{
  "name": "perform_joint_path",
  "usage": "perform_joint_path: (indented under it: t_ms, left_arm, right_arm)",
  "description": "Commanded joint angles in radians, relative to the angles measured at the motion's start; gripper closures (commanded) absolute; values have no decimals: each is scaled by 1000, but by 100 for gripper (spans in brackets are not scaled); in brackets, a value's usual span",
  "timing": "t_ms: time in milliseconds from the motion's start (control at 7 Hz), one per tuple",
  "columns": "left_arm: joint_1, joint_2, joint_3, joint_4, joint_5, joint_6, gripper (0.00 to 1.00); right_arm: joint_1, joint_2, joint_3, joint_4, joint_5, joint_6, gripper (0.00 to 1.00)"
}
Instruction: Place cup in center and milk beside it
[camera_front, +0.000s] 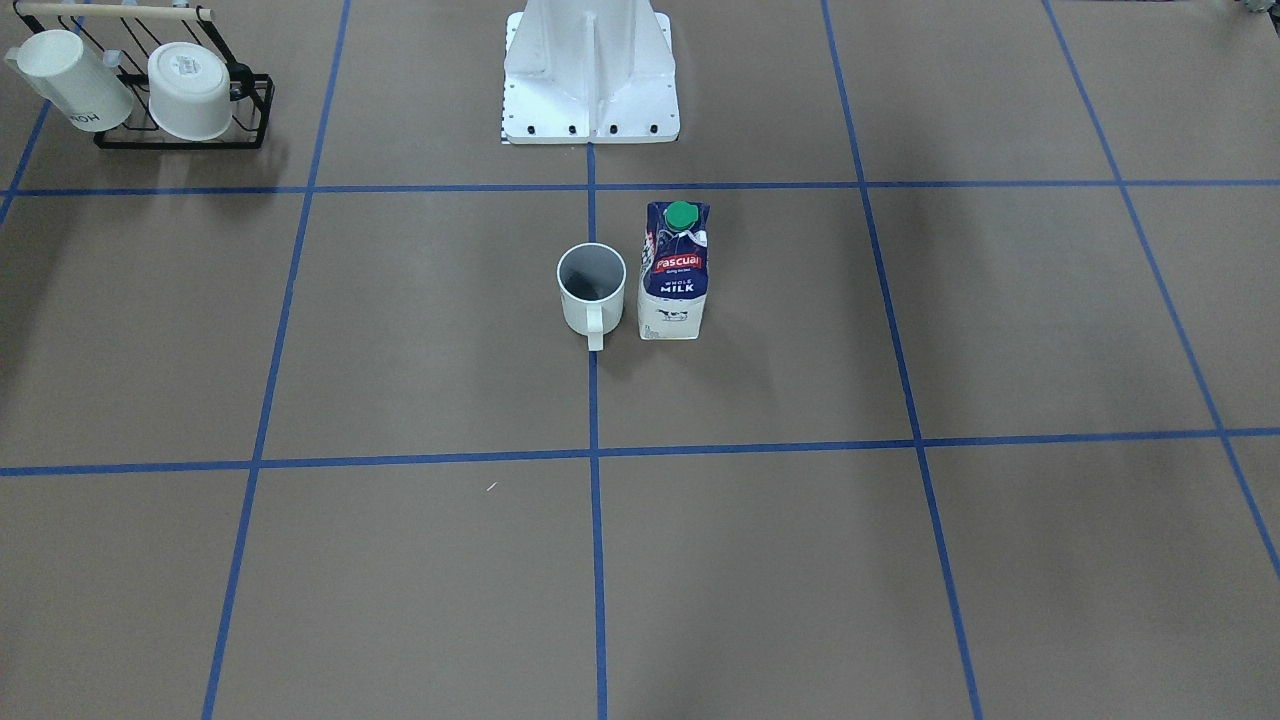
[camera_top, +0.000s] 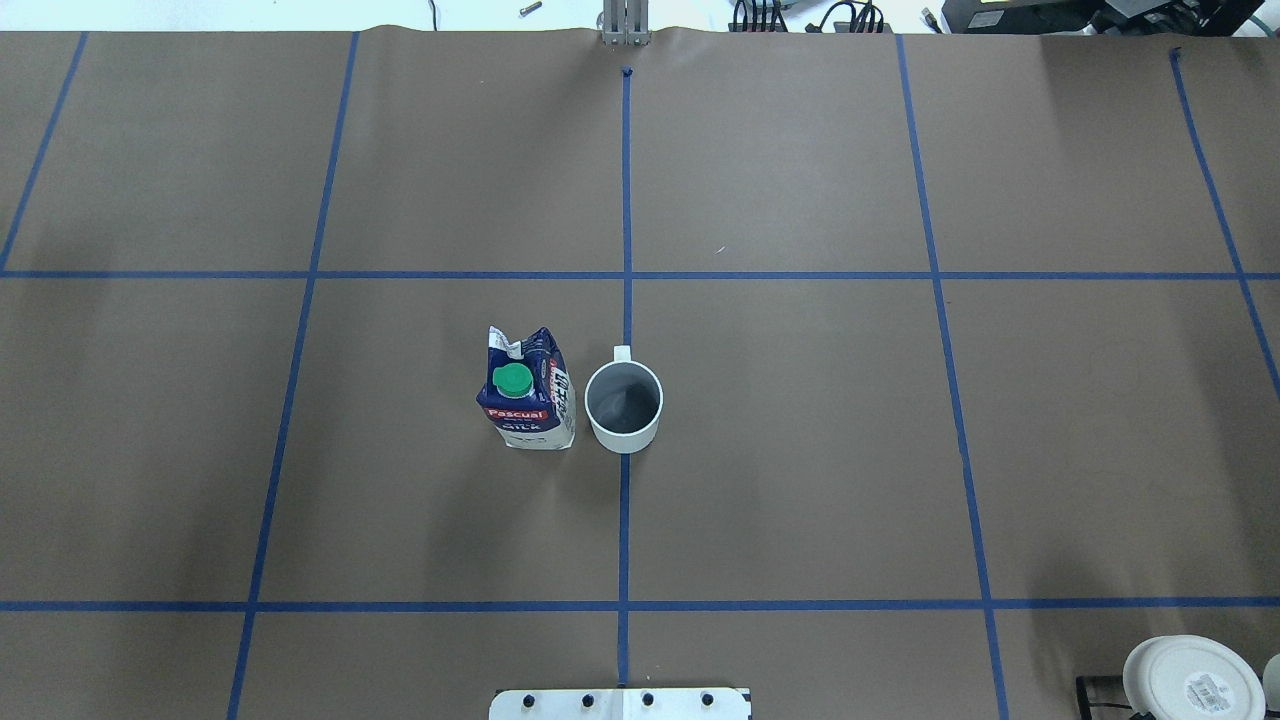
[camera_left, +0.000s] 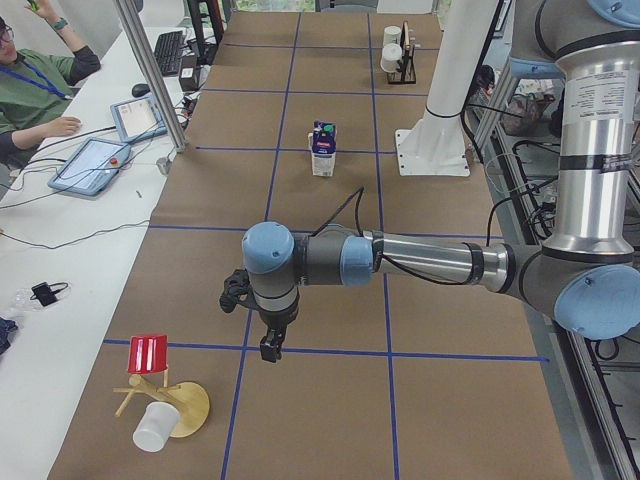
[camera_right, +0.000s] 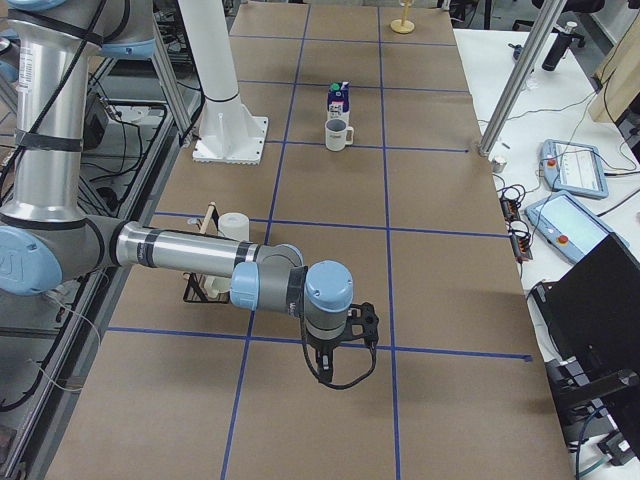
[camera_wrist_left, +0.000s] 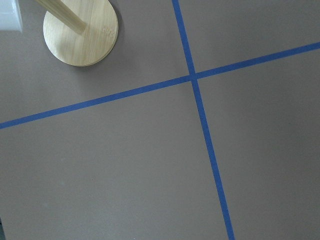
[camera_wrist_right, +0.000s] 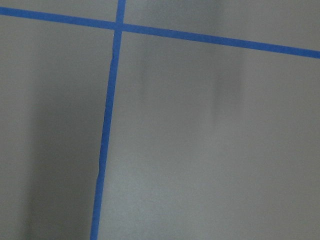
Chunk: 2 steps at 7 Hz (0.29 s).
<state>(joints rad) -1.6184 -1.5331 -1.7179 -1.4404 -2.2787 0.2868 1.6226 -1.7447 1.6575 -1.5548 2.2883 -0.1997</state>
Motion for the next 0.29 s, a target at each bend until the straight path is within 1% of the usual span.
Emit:
perform_joint_path:
  t_ms: [0, 143]
  left_arm:
    - [0, 1, -2, 0, 1, 0, 1]
    - [0, 1, -2, 0, -1, 0, 1]
  right_arm:
    - [-1, -7, 4, -2, 0, -6, 0]
    - [-1, -7, 16, 1, 6, -6, 0]
